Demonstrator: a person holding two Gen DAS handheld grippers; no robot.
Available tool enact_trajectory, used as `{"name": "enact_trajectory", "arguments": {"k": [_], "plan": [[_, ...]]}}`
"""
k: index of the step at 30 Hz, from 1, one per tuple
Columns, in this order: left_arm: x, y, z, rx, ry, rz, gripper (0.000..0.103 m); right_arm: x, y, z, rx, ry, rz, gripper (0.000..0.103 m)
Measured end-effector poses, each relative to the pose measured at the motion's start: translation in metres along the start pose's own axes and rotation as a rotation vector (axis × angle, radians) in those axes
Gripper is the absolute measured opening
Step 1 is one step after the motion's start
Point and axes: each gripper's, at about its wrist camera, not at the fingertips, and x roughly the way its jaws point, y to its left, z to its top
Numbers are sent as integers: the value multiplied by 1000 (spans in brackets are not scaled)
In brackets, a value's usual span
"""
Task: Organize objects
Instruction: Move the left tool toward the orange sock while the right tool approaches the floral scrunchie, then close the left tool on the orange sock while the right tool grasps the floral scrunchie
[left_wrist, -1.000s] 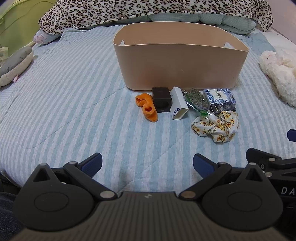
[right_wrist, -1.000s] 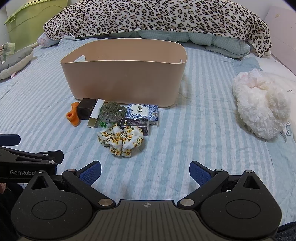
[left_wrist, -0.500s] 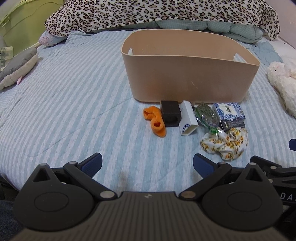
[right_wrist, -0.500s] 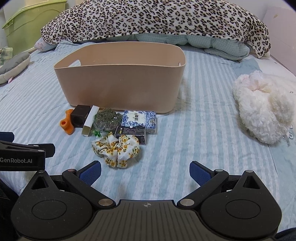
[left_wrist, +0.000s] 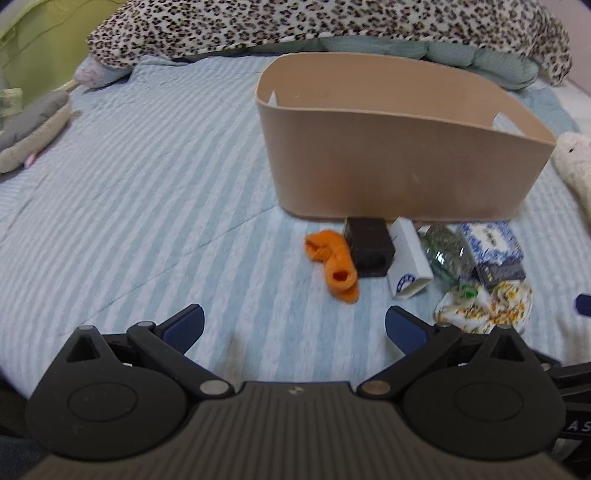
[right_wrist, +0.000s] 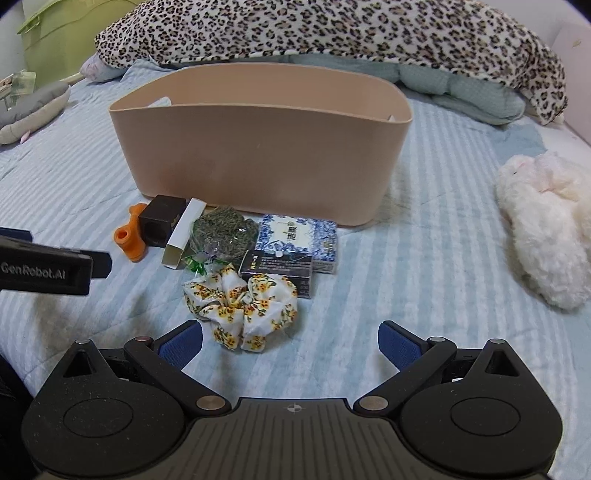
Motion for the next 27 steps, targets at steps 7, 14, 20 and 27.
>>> {"name": "enact_trajectory", "arguments": {"k": [7, 14, 20, 27], "plan": [[27, 4, 4, 18, -29, -26, 102, 18, -3, 2, 26, 14, 28, 96], [51, 0, 11, 36, -20, -57, 97, 39, -11, 8, 92, 26, 92, 91], [64, -3, 15, 49, -5, -81, 73, 46, -10, 10, 96, 12, 134, 70], [63, 1, 14, 38, -7, -121, 30, 43, -11, 7, 80, -3, 141, 30]]}}
